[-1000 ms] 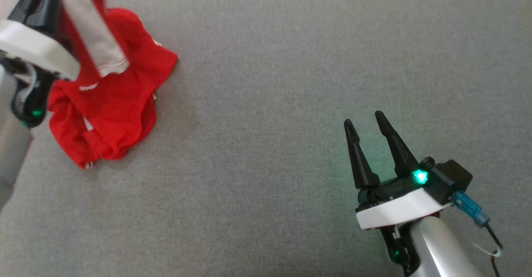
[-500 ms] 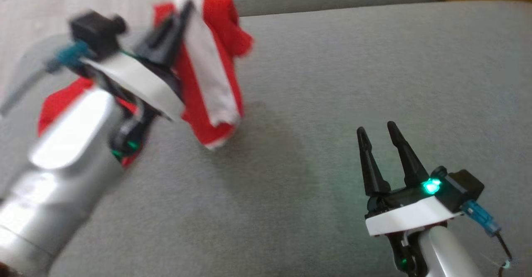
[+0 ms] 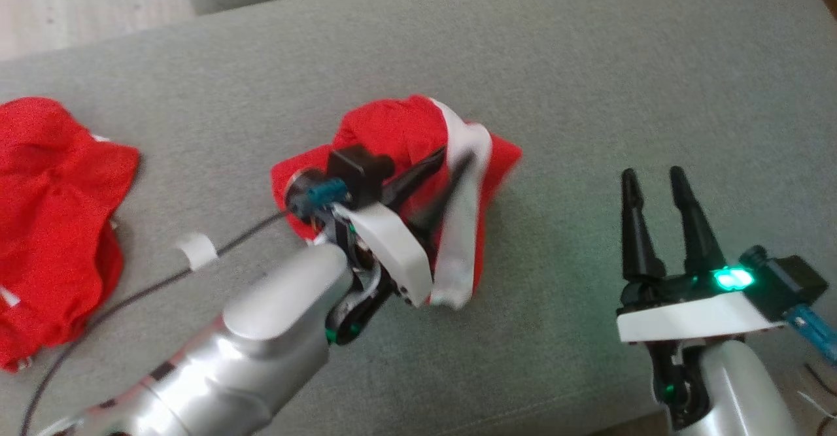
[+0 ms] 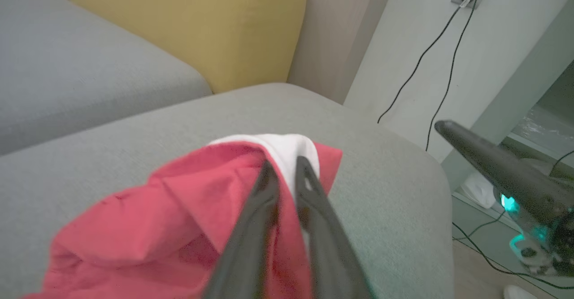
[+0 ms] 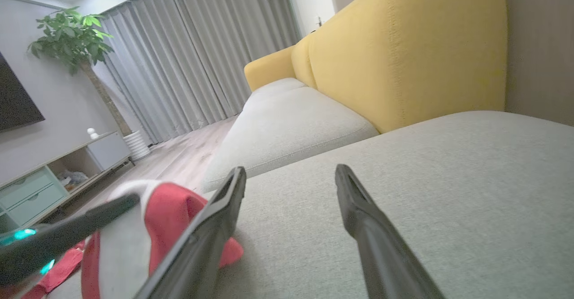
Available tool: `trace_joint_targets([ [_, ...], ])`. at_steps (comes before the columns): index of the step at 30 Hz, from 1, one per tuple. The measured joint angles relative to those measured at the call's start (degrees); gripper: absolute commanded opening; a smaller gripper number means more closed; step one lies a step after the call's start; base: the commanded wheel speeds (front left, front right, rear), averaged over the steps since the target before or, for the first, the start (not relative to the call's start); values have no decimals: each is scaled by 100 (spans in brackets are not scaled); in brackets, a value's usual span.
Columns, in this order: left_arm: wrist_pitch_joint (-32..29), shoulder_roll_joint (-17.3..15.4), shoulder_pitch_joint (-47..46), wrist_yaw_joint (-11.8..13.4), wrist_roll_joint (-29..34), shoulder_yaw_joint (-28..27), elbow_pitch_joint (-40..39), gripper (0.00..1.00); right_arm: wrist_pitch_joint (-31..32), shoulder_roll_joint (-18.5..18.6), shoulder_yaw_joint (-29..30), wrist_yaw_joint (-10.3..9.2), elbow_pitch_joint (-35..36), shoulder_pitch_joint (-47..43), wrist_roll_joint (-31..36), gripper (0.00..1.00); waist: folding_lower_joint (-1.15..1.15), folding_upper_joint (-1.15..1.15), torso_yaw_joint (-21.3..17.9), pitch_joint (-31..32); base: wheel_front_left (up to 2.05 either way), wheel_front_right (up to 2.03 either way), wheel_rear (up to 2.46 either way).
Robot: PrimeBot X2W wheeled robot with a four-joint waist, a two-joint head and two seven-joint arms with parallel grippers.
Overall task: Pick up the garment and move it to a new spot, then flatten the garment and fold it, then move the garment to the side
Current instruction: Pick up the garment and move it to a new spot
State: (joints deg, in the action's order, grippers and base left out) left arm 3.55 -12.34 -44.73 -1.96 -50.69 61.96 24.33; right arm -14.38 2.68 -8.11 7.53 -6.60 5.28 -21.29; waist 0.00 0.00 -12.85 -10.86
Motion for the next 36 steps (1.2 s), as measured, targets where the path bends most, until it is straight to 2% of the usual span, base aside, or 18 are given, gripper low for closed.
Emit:
trace_joint_targets([
  [4,171,127,130,5,2,56,297,100,0,-1,110,0,15,3,-83,100,-1,0,-109,-121,0,0,0],
  [9,558,68,106,68,51,-110,511,100,0,-2,190,0,27,5,-81,100,0,0,101,-63,0,0,0],
  [12,862,-200,-61,321,569,-123,580,100,-1,-2,202,0,24,4,-64,100,0,0,313,22,0,0,0],
  [18,1074,-820,83,738,765,-732,339,100,-1,-2,213,0,-5,-22,77,100,0,0,850,258,0,0,0],
  [19,1074,-820,83,738,765,-732,339,100,-1,-2,213,0,-5,-22,77,100,0,0,850,258,0,0,0],
  [23,1099,-1176,772,1139,1240,-1244,-316,100,-1,-3,268,0,-42,-126,129,100,1,0,1240,435,0,0,0],
  [25,1109,-1243,1625,1272,1257,-1751,-839,100,-1,-4,289,0,-79,-268,140,100,1,0,1512,553,0,0,0],
  [30,1107,-1123,2961,1313,1469,-2414,-1383,100,-1,-5,304,0,-142,-378,338,100,1,0,1851,720,0,0,0],
  [32,1107,-935,3367,1298,1612,-2719,-1545,100,-1,-7,303,0,-163,-386,375,100,1,0,1910,804,0,0,0],
  [36,1107,-492,3990,1083,1951,-3141,-1763,100,-1,-7,313,0,-193,-546,375,100,1,0,1955,990,0,0,0],
])
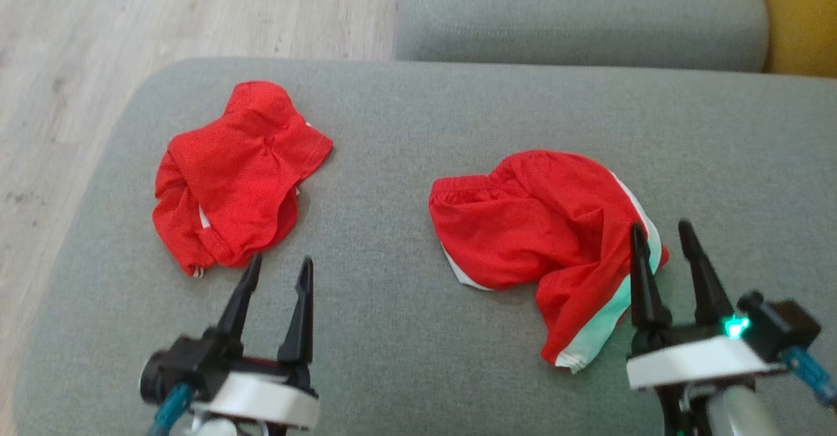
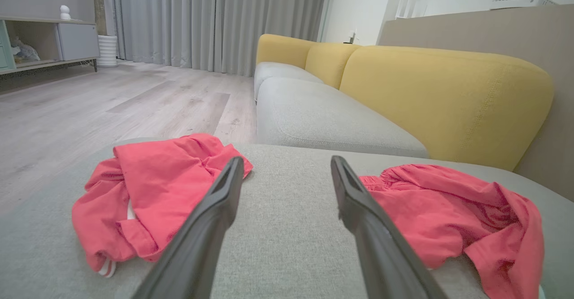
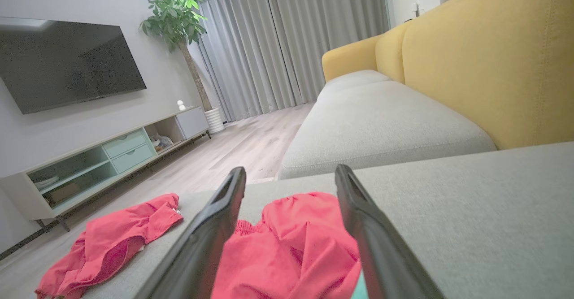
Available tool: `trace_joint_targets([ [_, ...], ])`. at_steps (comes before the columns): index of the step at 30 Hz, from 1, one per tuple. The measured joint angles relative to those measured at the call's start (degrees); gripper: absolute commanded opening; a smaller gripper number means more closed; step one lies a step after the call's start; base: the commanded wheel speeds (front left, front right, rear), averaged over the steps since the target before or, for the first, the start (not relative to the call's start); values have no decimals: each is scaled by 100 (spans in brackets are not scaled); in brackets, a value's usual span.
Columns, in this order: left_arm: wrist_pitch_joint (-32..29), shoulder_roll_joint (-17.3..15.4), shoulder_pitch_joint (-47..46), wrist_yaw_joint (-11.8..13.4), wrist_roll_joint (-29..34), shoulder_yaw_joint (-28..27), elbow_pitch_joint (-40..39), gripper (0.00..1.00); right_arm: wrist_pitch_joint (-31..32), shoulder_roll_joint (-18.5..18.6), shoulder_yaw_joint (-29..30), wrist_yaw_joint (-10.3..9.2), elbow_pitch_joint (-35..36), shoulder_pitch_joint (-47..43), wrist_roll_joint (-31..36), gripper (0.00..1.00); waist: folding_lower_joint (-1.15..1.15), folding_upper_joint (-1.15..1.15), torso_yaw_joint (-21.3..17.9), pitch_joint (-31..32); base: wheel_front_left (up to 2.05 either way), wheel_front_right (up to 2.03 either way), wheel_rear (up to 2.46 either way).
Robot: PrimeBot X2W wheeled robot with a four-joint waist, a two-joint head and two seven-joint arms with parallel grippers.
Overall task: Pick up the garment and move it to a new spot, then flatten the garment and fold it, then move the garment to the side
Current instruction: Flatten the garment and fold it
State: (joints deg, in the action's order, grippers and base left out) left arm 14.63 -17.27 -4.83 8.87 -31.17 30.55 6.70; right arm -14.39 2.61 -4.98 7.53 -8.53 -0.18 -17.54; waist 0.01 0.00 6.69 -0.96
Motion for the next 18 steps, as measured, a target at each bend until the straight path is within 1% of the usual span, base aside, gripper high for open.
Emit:
trace_joint_targets([
  [4,0,186,322,-285,309,-353,2,100,0,-1,1,0,-75,-234,2,100,1,0,-9,131,0,0,0],
  [7,0,303,338,-493,500,-512,47,100,0,-2,25,0,-83,-239,110,100,0,0,-17,169,0,0,0],
  [11,0,486,337,-705,687,-679,177,100,0,-3,186,0,-240,-101,253,100,0,0,3,128,0,0,0],
  [14,0,593,335,-866,789,-730,270,100,1,-3,318,0,-633,285,434,100,-1,0,39,21,0,0,0],
  [16,0,670,316,-965,870,-804,345,100,15,-2,434,0,-1104,703,568,100,-1,0,78,-74,0,0,0],
  [18,0,739,266,-1049,949,-838,414,100,244,-2,588,0,-1555,1171,762,100,-1,0,126,-187,0,0,0],
])
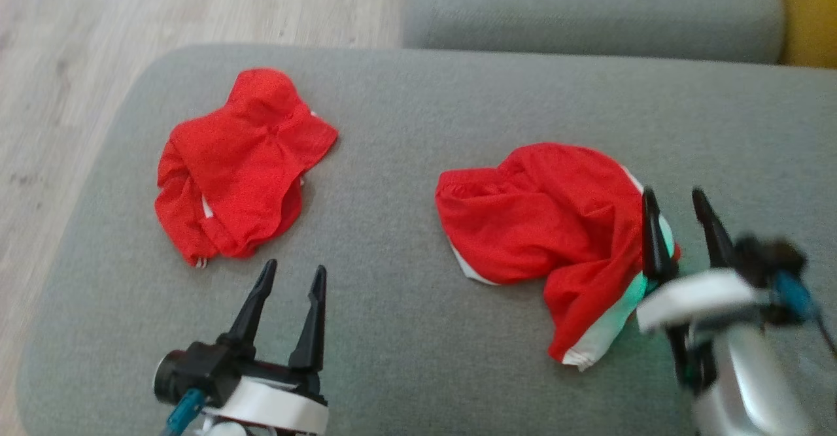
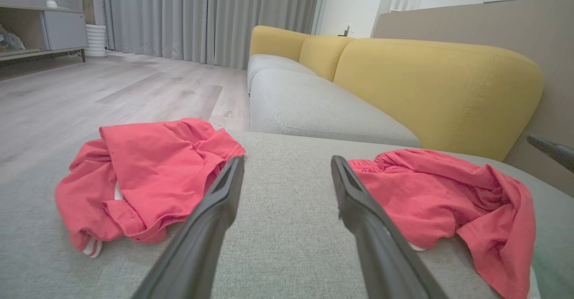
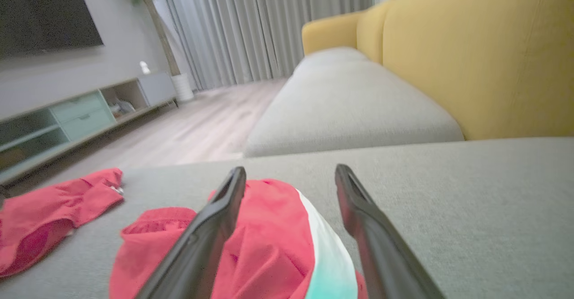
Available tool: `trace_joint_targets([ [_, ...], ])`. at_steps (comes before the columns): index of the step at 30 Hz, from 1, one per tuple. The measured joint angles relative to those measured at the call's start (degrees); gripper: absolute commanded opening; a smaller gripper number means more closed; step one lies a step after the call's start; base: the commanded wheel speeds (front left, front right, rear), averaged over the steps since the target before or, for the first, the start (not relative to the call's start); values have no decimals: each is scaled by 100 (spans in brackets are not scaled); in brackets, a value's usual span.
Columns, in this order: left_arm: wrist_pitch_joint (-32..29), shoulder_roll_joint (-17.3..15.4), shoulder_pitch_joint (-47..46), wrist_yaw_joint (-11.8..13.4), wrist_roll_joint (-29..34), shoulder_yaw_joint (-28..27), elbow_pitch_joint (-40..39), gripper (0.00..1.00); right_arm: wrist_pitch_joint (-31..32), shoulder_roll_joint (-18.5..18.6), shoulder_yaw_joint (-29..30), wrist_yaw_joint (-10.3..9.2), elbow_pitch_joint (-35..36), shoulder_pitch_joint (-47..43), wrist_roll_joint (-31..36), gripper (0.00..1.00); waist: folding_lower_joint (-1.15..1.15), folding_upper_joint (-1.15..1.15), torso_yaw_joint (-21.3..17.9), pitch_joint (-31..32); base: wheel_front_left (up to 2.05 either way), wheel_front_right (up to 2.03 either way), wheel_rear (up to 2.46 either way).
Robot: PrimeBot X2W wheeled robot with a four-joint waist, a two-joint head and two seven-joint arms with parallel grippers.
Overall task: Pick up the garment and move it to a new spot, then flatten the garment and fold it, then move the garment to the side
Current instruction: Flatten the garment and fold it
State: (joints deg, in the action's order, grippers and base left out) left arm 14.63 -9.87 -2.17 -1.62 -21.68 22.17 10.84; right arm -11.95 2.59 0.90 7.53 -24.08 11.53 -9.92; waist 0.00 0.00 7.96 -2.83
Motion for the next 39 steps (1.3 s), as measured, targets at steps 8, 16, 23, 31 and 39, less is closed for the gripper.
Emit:
trace_joint_targets([
  [8,0,320,-295,-271,197,-30,160,100,1000,13,645,0,-1348,1524,531,100,-1,0,252,-433,0,0,0],
  [16,0,500,-465,-432,319,-215,297,100,1770,25,719,0,-2494,1861,1102,100,-1,0,596,-717,0,0,0],
  [23,0,542,-465,-499,423,-380,378,100,1386,30,821,0,-2681,2080,1238,0,0,0,590,-643,0,0,0],
  [31,0,614,-454,-546,460,-410,420,100,628,361,1295,0,-2595,2635,1747,0,0,0,542,-325,0,0,0],
  [39,0,653,-253,-547,460,-564,372,100,140,789,1084,0,-2199,3496,2570,0,1,0,606,48,0,0,0],
])
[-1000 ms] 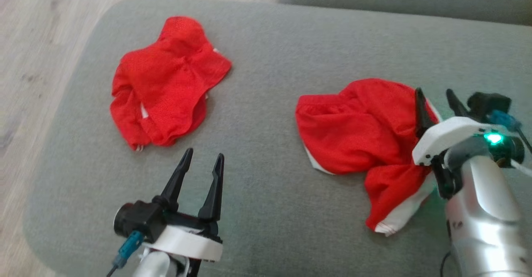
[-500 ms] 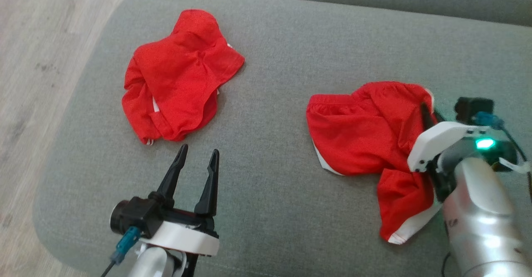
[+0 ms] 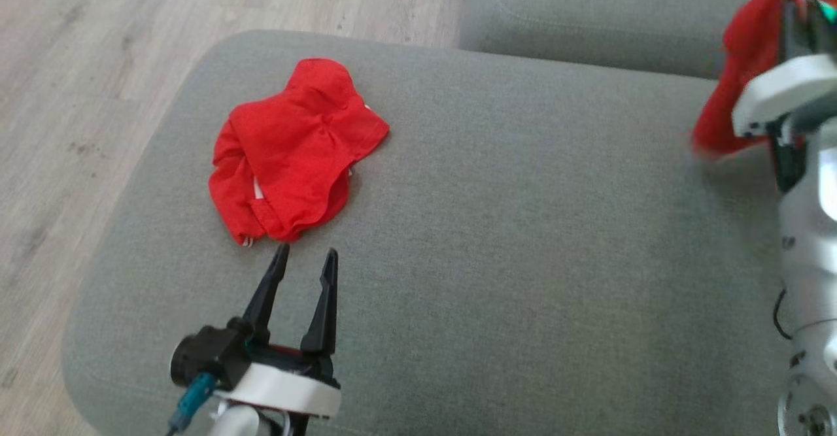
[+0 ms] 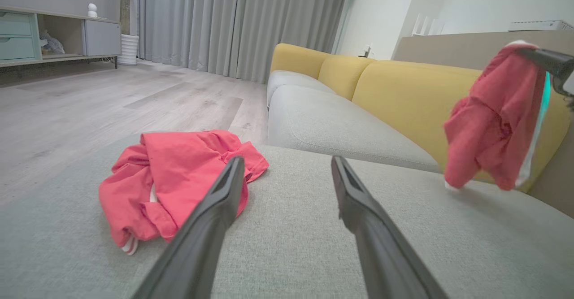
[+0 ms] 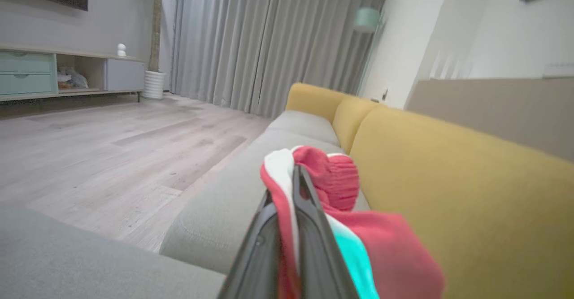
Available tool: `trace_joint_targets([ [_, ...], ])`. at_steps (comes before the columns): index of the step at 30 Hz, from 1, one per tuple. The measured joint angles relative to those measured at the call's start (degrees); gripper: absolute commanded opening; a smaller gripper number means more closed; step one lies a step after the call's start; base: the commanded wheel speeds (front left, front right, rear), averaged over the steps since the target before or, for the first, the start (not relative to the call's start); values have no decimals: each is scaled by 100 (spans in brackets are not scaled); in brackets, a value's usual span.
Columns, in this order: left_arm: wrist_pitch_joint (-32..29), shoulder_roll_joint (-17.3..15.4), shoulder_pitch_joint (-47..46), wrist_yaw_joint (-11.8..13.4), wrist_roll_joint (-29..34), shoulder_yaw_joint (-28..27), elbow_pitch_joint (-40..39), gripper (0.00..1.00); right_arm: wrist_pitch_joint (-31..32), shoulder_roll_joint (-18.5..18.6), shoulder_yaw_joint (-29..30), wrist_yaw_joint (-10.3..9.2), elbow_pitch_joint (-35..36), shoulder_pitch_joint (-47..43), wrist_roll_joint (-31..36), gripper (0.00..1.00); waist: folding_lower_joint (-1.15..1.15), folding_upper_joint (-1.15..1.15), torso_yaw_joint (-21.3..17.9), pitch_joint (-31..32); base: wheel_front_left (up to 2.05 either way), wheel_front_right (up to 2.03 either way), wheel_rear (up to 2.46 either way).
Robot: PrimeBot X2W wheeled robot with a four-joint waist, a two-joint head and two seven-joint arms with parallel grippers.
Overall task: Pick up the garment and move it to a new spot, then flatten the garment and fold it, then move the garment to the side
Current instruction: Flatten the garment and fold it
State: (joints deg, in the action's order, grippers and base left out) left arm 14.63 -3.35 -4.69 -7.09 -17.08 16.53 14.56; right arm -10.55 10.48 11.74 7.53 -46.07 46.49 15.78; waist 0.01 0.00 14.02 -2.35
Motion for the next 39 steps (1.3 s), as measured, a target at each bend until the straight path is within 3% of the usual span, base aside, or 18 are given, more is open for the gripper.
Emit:
trace_joint_targets([
  [8,0,7,164,-5,52,3,-27,100,-103,-327,-1708,0,-163,-338,100,0,0,0,145,20,0,0,0],
  [14,0,10,158,-7,53,25,23,100,-155,-671,-3497,0,-900,-1402,-732,0,0,0,238,-82,0,0,0],
  [15,0,10,155,-7,53,30,36,100,-157,-670,-3786,0,-967,-1511,-882,44,0,0,248,-92,0,0,0],
  [16,0,10,154,-7,53,37,54,100,-163,-669,-4050,0,-1012,-1572,-1029,100,0,0,257,-99,0,0,0],
  [21,0,11,147,-8,53,60,107,100,-216,-686,-4858,0,-815,-1522,-1930,100,0,0,252,-90,0,0,0],
  [24,0,11,147,-8,53,59,107,100,-264,-689,-4762,0,-797,-1462,-2215,100,0,0,192,-60,0,0,0],
  [27,0,11,148,-10,51,49,97,100,-324,-624,-4306,0,-611,-1433,-2468,100,0,0,100,-14,0,0,0],
  [33,0,12,154,-48,51,2,-21,100,-382,-465,-2825,0,386,-1786,-2454,100,0,0,-220,36,0,0,0],
  [39,0,16,154,-48,52,-33,-66,100,-382,-647,-1244,0,1445,-3205,-1952,100,0,0,-611,43,0,0,0],
])
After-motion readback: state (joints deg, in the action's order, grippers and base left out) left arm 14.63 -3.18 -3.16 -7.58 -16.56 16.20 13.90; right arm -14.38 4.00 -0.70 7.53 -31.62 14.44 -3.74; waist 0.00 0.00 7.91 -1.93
